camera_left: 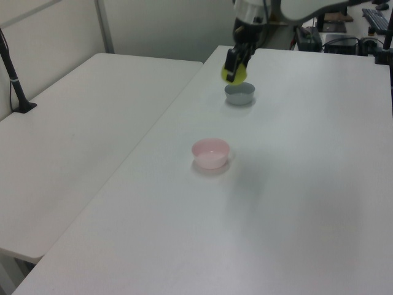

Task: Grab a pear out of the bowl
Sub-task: 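Lift the pear out of the pink bowl and carry it away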

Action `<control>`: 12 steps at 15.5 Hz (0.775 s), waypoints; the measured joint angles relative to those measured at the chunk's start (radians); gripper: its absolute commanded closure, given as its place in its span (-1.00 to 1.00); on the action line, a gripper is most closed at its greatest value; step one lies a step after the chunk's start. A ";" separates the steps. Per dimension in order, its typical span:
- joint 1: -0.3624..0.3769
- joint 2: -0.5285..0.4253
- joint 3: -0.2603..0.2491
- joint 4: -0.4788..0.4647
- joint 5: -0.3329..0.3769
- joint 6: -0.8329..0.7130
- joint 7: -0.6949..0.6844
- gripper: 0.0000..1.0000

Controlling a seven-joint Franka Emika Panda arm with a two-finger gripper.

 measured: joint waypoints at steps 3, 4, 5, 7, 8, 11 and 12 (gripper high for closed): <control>-0.138 -0.092 0.063 -0.034 0.002 -0.115 -0.114 0.45; -0.175 -0.112 0.079 -0.043 0.003 -0.144 -0.154 0.45; -0.210 -0.130 0.096 -0.053 0.003 -0.177 -0.198 0.45; -0.278 -0.165 0.131 -0.084 0.003 -0.228 -0.278 0.45; -0.318 -0.182 0.158 -0.109 0.003 -0.235 -0.307 0.45; -0.376 -0.205 0.211 -0.158 0.003 -0.235 -0.337 0.43; -0.378 -0.206 0.217 -0.167 0.003 -0.235 -0.339 0.43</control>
